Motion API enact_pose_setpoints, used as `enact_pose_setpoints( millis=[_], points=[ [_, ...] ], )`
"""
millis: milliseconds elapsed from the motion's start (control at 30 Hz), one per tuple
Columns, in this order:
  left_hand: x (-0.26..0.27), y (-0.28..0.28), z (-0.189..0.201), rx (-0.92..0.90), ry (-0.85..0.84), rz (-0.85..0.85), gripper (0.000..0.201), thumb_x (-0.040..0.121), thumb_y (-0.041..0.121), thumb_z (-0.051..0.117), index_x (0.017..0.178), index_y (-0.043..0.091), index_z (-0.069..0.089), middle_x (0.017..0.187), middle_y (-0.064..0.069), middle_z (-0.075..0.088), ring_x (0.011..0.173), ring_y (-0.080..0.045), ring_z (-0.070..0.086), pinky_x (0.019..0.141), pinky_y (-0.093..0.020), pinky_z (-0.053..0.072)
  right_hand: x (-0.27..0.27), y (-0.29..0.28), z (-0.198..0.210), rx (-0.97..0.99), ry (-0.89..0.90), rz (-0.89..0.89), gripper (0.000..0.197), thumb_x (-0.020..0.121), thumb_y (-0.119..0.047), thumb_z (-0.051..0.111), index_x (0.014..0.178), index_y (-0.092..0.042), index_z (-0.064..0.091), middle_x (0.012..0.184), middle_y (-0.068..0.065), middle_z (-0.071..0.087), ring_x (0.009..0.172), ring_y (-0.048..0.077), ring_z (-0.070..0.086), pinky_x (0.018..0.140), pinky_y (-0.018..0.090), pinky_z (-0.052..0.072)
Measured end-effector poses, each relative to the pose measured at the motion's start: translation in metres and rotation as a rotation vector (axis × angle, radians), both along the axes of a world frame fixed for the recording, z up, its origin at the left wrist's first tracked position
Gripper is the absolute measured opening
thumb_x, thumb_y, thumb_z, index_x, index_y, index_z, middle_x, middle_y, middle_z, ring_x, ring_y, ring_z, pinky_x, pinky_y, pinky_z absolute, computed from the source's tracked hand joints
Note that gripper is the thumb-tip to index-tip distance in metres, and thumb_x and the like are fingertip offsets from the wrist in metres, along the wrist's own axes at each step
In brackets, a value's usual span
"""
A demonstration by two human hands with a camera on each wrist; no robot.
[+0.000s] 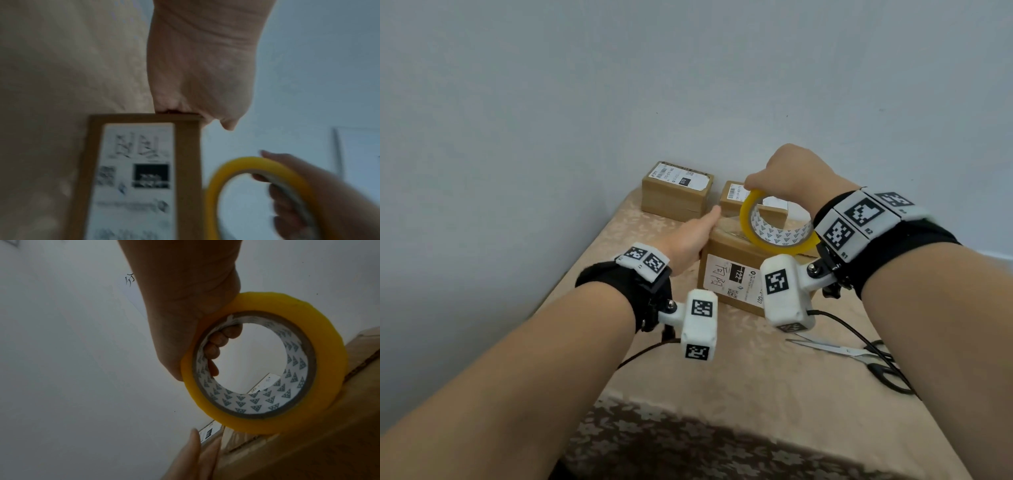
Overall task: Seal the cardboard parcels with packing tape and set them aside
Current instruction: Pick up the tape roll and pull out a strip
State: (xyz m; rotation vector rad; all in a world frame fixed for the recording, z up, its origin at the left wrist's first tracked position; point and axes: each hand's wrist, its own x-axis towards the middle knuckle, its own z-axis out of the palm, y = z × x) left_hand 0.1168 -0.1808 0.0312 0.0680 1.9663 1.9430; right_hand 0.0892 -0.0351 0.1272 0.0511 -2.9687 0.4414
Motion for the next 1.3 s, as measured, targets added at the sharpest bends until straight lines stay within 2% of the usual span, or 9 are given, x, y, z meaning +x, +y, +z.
enact_pose_setpoints(
  millis=[133,267,333,400,667,767,967,1133,1300],
  points=[
    [-0.009,-0.003,-0.001,-0.004,-0.075,-0.075,0.067,0.098,0.057,0.010,0.127,0.014,0.052,0.122,-0.001,0.063,0.108,-0.010,0.057,0.090,-0.022,0.040,0.003,0.000,0.000,-0.012,0.018,0.010,0.036,0.079,-0.031,0.059,0.056,-0.013,0.037,0.053,0.000,0.037,0.049,0.017,0.036,0.049,0.027,0.026],
    [-0.012,0.005,0.013,-0.091,-0.071,0.007,0.050,0.098,0.058,0.020,0.090,0.019,0.050,0.087,0.009,0.056,0.084,-0.006,0.056,0.074,-0.022,0.047,0.008,0.001,0.000,-0.034,0.020,0.008,0.036,0.081,-0.034,0.057,0.058,-0.012,0.041,0.055,0.001,0.040,0.051,0.017,0.038,0.049,0.027,0.027],
    [-0.012,0.006,0.014,-0.288,0.011,-0.056,0.055,0.100,0.053,0.023,0.130,0.014,0.047,0.127,0.002,0.056,0.119,-0.017,0.052,0.102,-0.034,0.040,0.009,0.002,0.001,-0.096,0.033,0.025,0.034,0.081,-0.035,0.055,0.062,-0.008,0.049,0.059,0.003,0.049,0.055,0.018,0.044,0.051,0.028,0.031],
    [-0.014,0.008,0.015,-0.515,0.200,-0.079,0.053,0.103,0.044,0.023,0.149,0.018,0.025,0.153,-0.002,0.031,0.141,-0.021,0.027,0.114,-0.034,0.020,0.010,0.006,0.003,-0.160,0.051,0.054,0.034,0.081,-0.033,0.054,0.074,0.000,0.063,0.068,0.008,0.061,0.063,0.021,0.051,0.056,0.028,0.038],
    [-0.025,0.017,0.005,-0.709,0.309,-0.116,0.043,0.104,0.036,0.021,0.135,0.014,0.041,0.131,-0.010,0.052,0.117,-0.024,0.049,0.094,-0.029,0.034,0.020,0.023,-0.011,-0.413,0.064,0.042,0.044,0.083,-0.051,0.062,0.073,-0.008,0.059,0.061,0.002,0.044,0.058,0.016,0.045,0.057,0.029,0.035],
    [-0.024,0.015,0.005,-0.775,0.332,-0.134,0.041,0.104,0.033,0.022,0.134,0.011,0.039,0.129,-0.012,0.053,0.109,-0.023,0.050,0.088,-0.028,0.036,0.021,0.020,0.004,-0.306,0.068,0.053,0.046,0.084,-0.036,0.063,0.054,-0.012,0.037,0.051,-0.001,0.033,0.043,0.011,0.038,0.047,0.026,0.026],
    [-0.020,0.018,0.012,-0.886,0.303,-0.171,0.040,0.105,0.027,0.019,0.136,0.010,0.036,0.133,-0.014,0.050,0.112,-0.026,0.050,0.085,-0.027,0.035,0.028,0.051,0.012,0.003,-0.070,-0.027,0.034,0.079,-0.030,0.064,0.054,-0.012,0.050,0.054,0.001,0.041,0.050,0.018,0.039,0.048,0.027,0.028],
    [-0.018,0.022,0.022,-1.288,0.346,-0.248,0.051,0.104,0.034,0.012,0.152,0.019,0.006,0.159,-0.004,0.008,0.146,-0.025,0.011,0.115,-0.046,0.009,0.030,0.049,0.001,0.030,0.018,-0.001,0.025,0.078,-0.034,0.063,0.080,-0.009,0.061,0.076,0.004,0.059,0.074,0.023,0.057,0.060,0.030,0.042],
    [-0.018,0.044,0.019,-1.495,0.431,-0.351,0.057,0.101,0.041,0.005,0.151,0.018,-0.007,0.159,0.003,-0.012,0.146,-0.016,-0.012,0.117,-0.047,-0.009,0.029,0.048,-0.002,0.040,0.047,0.016,0.028,0.086,-0.037,0.051,0.080,-0.010,0.058,0.076,0.002,0.056,0.078,0.024,0.055,0.062,0.030,0.037]
  ],
)
